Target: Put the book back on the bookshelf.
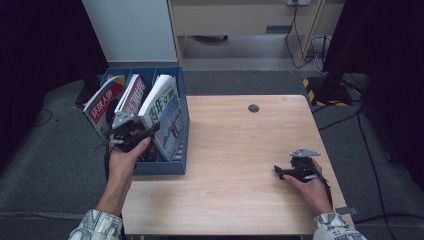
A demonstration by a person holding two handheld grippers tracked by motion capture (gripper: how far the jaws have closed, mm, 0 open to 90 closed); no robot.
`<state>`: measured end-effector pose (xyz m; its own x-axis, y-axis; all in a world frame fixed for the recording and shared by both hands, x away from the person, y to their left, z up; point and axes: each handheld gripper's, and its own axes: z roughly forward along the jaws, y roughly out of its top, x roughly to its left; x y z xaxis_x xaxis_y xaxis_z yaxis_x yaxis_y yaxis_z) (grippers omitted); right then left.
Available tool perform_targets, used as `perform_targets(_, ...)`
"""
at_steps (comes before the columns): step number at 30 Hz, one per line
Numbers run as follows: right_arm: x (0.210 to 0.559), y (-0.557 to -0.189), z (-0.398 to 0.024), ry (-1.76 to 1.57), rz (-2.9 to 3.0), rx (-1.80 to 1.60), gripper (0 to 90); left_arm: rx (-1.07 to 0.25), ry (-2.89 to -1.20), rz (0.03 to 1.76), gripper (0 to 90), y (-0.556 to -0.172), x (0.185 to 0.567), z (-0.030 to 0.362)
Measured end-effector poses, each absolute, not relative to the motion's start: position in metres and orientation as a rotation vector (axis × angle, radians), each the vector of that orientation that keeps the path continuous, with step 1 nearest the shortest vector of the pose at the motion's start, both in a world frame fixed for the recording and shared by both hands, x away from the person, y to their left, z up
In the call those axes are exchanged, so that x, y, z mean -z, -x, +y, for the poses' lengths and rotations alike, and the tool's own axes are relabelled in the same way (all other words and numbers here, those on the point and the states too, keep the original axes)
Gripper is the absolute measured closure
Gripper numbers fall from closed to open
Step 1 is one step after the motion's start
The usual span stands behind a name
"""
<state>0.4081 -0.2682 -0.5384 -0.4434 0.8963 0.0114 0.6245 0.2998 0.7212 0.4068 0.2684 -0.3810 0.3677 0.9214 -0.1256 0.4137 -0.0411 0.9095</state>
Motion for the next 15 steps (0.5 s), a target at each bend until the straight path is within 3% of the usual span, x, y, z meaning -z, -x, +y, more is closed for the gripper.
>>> perform_targets(15, 0.5384, -0.4081, -0.2682, -1.36, 2.179, -0.938, 10.7, -0.674, -1.749, 1.191, 40.0, -0.397, 0.3899, 0.2682)
